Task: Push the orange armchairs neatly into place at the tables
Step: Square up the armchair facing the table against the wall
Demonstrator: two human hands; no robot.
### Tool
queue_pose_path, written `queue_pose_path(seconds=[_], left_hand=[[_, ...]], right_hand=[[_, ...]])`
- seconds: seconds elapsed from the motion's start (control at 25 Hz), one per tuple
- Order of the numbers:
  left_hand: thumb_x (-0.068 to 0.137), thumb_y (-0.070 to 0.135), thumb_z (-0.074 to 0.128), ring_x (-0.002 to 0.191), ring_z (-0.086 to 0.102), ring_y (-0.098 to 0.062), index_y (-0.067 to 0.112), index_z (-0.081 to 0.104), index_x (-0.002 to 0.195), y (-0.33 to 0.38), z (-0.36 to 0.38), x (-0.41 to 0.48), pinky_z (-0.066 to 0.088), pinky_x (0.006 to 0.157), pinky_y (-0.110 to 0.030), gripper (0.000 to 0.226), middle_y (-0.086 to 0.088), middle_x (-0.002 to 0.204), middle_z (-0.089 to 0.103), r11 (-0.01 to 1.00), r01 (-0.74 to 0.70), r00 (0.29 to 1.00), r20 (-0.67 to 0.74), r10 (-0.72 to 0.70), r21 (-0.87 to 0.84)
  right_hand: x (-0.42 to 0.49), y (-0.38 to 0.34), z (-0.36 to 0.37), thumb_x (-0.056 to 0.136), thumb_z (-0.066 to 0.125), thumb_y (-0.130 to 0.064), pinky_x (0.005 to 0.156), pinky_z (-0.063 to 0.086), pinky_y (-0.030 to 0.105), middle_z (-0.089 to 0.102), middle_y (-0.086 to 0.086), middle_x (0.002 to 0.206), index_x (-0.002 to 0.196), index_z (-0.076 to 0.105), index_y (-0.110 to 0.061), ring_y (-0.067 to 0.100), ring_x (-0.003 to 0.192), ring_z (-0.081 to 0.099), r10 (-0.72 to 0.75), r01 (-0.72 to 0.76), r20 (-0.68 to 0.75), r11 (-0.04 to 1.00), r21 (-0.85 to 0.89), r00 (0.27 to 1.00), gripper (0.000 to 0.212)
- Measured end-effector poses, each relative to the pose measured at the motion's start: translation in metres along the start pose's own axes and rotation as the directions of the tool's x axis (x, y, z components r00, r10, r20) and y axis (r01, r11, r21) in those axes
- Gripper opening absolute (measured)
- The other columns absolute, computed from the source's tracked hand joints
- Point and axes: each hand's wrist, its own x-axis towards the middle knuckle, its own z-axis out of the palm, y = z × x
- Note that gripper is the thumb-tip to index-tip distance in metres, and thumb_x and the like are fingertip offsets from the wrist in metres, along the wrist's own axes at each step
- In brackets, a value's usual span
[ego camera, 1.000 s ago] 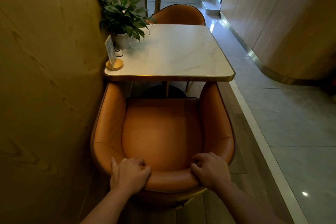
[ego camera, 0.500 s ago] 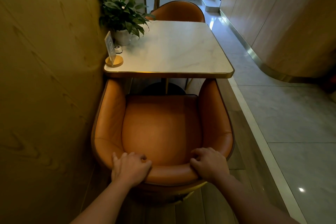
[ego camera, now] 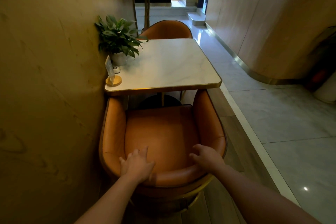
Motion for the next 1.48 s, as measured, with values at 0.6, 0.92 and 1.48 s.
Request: queue_pose_path(seconds=[0.6,0.92,1.48], left_hand=[[0.097,0.057,0.045,0.152,0.017,-0.029,0.035,0.008,0.159,0.030,-0.071,-0.043,0.013,0.120,-0.063,0.075,-0.007,0.164,0.023,0.986,-0.146,0.985,-0.084,0.153,0.084],[0.100,0.048,0.048,0.152,0.018,-0.027,0.032,0.009,0.159,0.147,-0.066,-0.015,0.017,0.122,-0.056,0.072,-0.007,0.164,0.021,0.973,-0.219,0.964,-0.140,0.228,0.075],[0.100,0.045,0.048,0.151,0.021,-0.023,0.031,0.011,0.159,0.376,-0.078,0.054,0.018,0.123,-0.054,0.072,-0.002,0.161,0.027,0.952,-0.304,0.931,-0.216,0.296,-0.008]], right_hand=[[-0.056,-0.028,-0.071,0.099,0.055,-0.045,0.102,0.049,0.039,0.059,0.000,0.139,0.144,0.050,-0.022,0.017,0.124,0.057,0.003,0.013,-0.195,0.997,0.080,0.981,0.051],[-0.037,0.047,-0.132,0.097,0.057,-0.045,0.092,0.053,0.034,0.062,0.000,0.134,0.140,0.053,-0.022,0.016,0.115,0.062,-0.029,0.057,-0.225,0.991,0.119,0.974,0.049],[0.036,0.207,-0.276,0.098,0.057,-0.044,0.095,0.051,0.031,0.063,0.001,0.133,0.143,0.051,-0.022,0.014,0.114,0.062,-0.007,0.028,-0.259,0.997,0.076,0.966,0.051]])
